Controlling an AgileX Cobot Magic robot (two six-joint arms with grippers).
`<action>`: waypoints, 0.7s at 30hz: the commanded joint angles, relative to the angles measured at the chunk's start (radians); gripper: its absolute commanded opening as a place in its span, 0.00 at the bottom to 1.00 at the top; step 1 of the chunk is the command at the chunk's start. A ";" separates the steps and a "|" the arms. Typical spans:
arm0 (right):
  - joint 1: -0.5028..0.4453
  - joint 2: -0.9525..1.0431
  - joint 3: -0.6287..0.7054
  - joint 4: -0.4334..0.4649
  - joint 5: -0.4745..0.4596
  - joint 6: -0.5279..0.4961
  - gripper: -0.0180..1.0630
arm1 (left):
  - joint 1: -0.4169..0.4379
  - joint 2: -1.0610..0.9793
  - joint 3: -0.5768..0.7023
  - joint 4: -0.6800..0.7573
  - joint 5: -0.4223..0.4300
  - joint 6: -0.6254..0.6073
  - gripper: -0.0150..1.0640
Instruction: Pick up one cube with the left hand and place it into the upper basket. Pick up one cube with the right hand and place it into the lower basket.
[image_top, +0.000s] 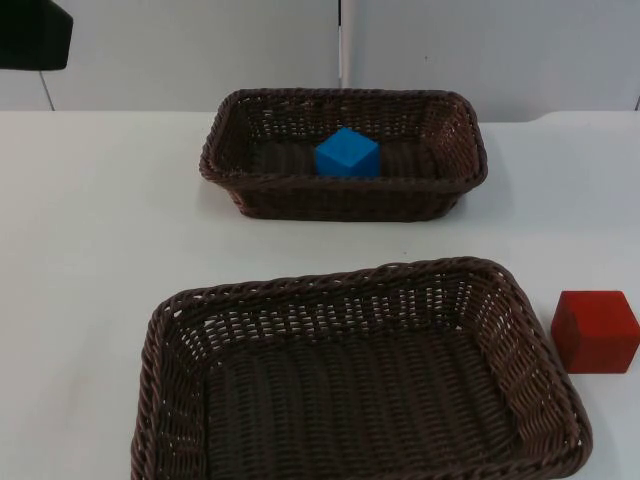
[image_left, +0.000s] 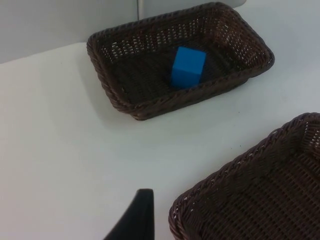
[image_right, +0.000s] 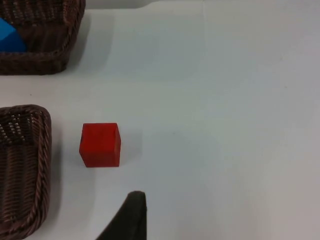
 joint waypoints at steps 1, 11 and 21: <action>-0.003 0.114 -0.045 0.000 -0.018 -0.015 0.99 | -0.005 -0.007 0.004 -0.015 0.007 -0.007 0.93; -0.003 0.440 -0.131 0.000 -0.053 -0.016 0.99 | -0.005 -0.007 0.004 -0.010 0.014 -0.007 0.93; -0.003 0.668 -0.151 0.006 -0.084 -0.046 0.99 | -0.005 -0.007 0.004 -0.008 0.014 -0.007 0.93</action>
